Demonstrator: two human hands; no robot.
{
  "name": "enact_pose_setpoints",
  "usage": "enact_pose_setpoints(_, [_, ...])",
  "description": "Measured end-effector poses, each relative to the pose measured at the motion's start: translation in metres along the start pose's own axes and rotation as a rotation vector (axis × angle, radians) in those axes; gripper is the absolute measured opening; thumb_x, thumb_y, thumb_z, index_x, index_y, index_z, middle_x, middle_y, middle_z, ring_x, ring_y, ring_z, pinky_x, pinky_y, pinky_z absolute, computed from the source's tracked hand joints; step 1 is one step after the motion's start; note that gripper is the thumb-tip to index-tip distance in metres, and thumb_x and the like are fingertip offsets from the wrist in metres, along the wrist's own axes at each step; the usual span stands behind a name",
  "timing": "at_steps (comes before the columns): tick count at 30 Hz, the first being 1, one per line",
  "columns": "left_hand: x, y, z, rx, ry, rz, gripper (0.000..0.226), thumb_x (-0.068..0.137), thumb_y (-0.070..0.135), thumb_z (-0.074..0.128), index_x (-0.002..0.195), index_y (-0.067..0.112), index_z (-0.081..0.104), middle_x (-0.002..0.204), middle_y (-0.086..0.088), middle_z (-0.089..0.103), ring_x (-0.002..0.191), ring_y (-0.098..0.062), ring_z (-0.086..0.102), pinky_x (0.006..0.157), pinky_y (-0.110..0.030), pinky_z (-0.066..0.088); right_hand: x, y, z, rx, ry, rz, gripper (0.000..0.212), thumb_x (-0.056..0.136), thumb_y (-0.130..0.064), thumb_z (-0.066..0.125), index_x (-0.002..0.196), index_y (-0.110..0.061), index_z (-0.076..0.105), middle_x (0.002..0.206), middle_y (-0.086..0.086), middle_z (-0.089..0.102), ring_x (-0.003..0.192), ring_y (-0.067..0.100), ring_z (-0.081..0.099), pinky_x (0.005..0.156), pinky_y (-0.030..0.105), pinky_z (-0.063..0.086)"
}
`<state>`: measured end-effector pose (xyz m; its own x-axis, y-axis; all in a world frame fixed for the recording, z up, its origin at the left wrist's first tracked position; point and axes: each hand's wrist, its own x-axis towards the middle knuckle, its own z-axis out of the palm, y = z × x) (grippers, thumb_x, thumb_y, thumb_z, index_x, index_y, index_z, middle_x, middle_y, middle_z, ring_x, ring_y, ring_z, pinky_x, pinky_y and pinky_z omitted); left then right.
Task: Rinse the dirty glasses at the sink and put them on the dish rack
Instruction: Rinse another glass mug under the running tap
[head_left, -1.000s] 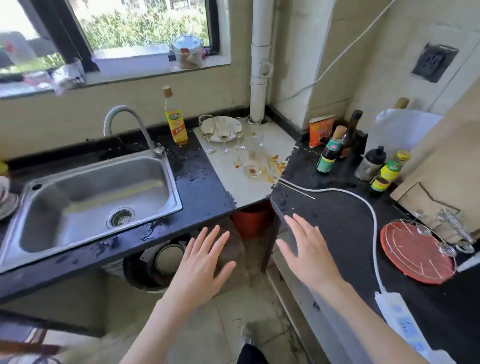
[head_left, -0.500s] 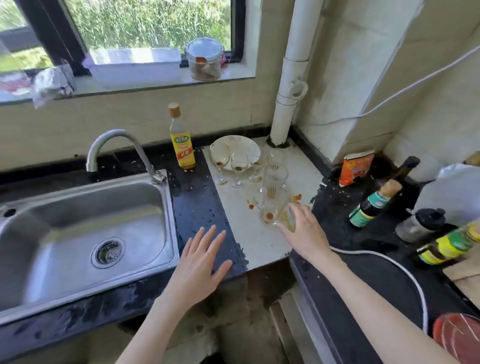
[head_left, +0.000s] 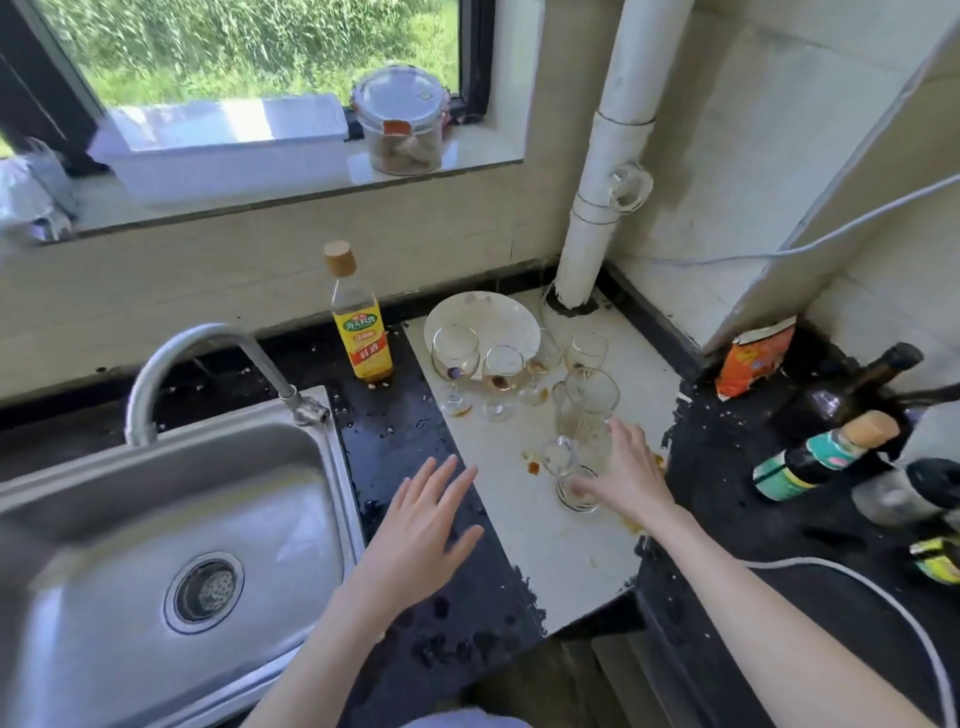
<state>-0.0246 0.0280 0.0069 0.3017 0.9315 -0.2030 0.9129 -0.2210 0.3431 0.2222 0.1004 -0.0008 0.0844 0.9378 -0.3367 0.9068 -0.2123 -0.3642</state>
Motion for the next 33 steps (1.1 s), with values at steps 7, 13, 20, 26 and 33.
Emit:
enact_pose_setpoints(7, [-0.019, -0.015, 0.005, -0.037, 0.029, -0.123, 0.060, 0.098, 0.047, 0.028, 0.148, 0.029, 0.000, 0.157, 0.007, -0.003, 0.144, -0.015, -0.010, 0.116, -0.033, -0.001, -0.019, -0.027, 0.009, -0.089, -0.135, -0.346, 0.083, 0.074, -0.049, 0.068, 0.139, -0.018, 0.027, 0.136, -0.001, 0.032, 0.125, 0.019, 0.038, 0.098, 0.035, 0.038])
enact_pose_setpoints(13, [-0.068, -0.024, 0.008, -0.235, 0.136, -0.302, 0.101, 0.067, 0.083, -0.006, 0.147, 0.026, 0.016, 0.155, 0.005, 0.015, 0.144, -0.014, 0.006, 0.111, -0.021, 0.003, -0.043, -0.092, 0.020, -0.089, -0.241, -0.739, 0.082, 0.070, -0.051, 0.071, 0.136, -0.024, 0.031, 0.129, -0.007, 0.040, 0.118, 0.012, 0.043, 0.094, 0.028, 0.038])
enact_pose_setpoints(20, [-0.109, -0.048, -0.007, -0.604, 0.344, -0.479, 0.023, 0.094, 0.034, 0.046, 0.107, 0.018, 0.056, 0.099, 0.007, 0.057, 0.091, -0.007, 0.053, 0.090, -0.025, 0.041, -0.075, -0.165, 0.037, 0.005, -0.341, -1.004, 0.081, 0.070, -0.043, 0.074, 0.137, -0.021, 0.034, 0.129, -0.008, 0.040, 0.113, 0.010, 0.047, 0.096, 0.030, 0.043])
enact_pose_setpoints(26, [-0.146, -0.101, -0.002, -0.953, 0.237, -0.484, 0.036, 0.089, 0.044, 0.051, 0.113, 0.018, 0.057, 0.110, 0.002, 0.059, 0.097, -0.003, 0.058, 0.091, -0.022, 0.046, -0.090, -0.211, 0.071, -0.042, -0.483, -1.062, 0.078, 0.073, -0.035, 0.073, 0.139, -0.019, 0.034, 0.130, -0.010, 0.039, 0.104, 0.002, 0.040, 0.093, 0.025, 0.042])
enact_pose_setpoints(33, [-0.163, -0.178, -0.026, -1.058, 0.212, -0.435, 0.033, 0.085, 0.046, 0.057, 0.076, 0.014, 0.056, 0.071, 0.009, 0.052, 0.068, -0.008, 0.045, 0.066, -0.025, 0.033, -0.099, -0.272, 0.116, 0.026, -0.543, -0.866, 0.089, 0.072, -0.033, 0.076, 0.146, -0.025, 0.026, 0.123, -0.017, 0.035, 0.099, -0.001, 0.043, 0.093, 0.024, 0.043])
